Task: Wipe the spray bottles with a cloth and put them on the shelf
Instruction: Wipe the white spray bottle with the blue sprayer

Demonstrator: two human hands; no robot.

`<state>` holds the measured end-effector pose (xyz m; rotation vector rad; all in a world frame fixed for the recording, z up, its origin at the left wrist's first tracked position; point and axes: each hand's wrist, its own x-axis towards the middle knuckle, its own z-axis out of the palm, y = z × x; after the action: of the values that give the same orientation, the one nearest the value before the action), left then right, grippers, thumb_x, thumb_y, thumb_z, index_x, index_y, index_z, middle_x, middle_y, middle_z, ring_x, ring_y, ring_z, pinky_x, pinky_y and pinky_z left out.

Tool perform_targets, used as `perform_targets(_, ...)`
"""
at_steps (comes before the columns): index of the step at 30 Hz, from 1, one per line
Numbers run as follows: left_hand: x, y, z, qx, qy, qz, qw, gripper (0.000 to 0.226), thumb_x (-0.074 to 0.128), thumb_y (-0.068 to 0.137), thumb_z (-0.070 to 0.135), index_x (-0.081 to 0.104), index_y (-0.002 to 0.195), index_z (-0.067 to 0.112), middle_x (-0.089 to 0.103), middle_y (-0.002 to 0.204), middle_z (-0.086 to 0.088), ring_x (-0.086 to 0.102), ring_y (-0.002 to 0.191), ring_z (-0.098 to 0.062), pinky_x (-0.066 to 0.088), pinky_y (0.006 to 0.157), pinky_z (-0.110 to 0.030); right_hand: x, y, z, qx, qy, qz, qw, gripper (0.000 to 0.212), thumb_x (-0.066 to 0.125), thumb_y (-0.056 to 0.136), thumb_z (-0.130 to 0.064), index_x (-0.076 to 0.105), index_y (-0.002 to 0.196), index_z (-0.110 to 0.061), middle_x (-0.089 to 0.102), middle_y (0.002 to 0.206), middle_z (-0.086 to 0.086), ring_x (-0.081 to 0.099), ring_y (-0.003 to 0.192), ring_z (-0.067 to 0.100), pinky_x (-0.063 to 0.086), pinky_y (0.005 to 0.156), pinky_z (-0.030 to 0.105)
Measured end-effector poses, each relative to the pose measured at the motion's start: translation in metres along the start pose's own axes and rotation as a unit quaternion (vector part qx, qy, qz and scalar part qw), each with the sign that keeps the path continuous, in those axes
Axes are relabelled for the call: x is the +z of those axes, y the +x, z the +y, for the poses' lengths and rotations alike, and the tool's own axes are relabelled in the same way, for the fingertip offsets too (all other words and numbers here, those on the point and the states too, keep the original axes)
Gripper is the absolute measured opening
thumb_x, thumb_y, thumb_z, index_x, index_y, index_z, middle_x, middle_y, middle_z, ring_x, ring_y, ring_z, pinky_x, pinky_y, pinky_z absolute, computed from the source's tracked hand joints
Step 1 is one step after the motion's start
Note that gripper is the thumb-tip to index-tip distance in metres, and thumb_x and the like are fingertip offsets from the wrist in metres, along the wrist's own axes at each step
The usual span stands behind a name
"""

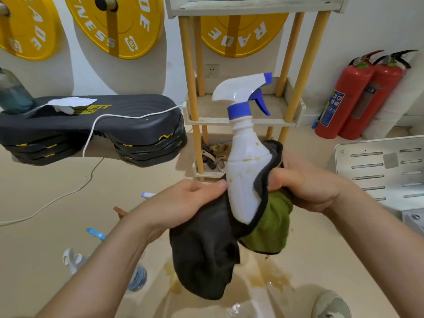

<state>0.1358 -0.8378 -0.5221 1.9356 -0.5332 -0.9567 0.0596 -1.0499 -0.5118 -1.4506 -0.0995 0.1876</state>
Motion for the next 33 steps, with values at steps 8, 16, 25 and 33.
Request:
perform_targets(8,-0.003,0.004,-0.030,0.027,-0.032,0.038,0.998,0.008,0.071,0.089,0.014,0.073,0.096,0.016,0.077,0.090,-0.003,0.073,0.087,-0.019,0.057,0.082,-0.034,-0.001,-0.003,-0.004,0.017,-0.061,0.084,0.994,0.063,0.070,0.038,-0.024,0.066,0.101,-0.020,0.074,0.086,0.000,0.071,0.082,0.015,0.055,0.066,0.025)
perform_targets(16,0.015,-0.006,0.005,0.085,-0.381,0.134,0.911,0.031,0.044,0.087,-0.018,0.068,0.104,-0.008,0.074,0.096,-0.021,0.072,0.078,-0.023,0.061,0.067,-0.025,0.026,0.014,0.021,0.014,-0.247,0.225,0.942,0.059,0.083,0.063,-0.033,0.061,0.117,-0.039,0.070,0.109,-0.017,0.065,0.102,0.003,0.053,0.091,0.033)
perform_targets(25,0.033,-0.002,-0.005,0.155,-0.215,0.248,0.932,0.032,0.069,0.085,-0.001,0.079,0.095,0.028,0.073,0.111,-0.002,0.068,0.107,-0.013,0.056,0.090,-0.028,0.038,0.012,0.027,0.029,-0.178,0.197,0.964,0.051,0.083,0.073,-0.018,0.061,0.115,-0.036,0.072,0.104,-0.012,0.068,0.098,0.008,0.058,0.089,0.038)
perform_targets(33,0.047,0.008,0.004,0.060,-0.300,0.227,0.925,0.039,0.053,0.093,0.054,0.063,0.120,0.027,0.074,0.106,-0.009,0.072,0.097,-0.022,0.057,0.089,-0.046,0.066,0.021,0.036,-0.024,-0.027,0.312,0.949,0.024,0.073,0.081,-0.028,0.072,0.106,-0.026,0.075,0.100,-0.005,0.069,0.097,0.012,0.056,0.088,0.036)
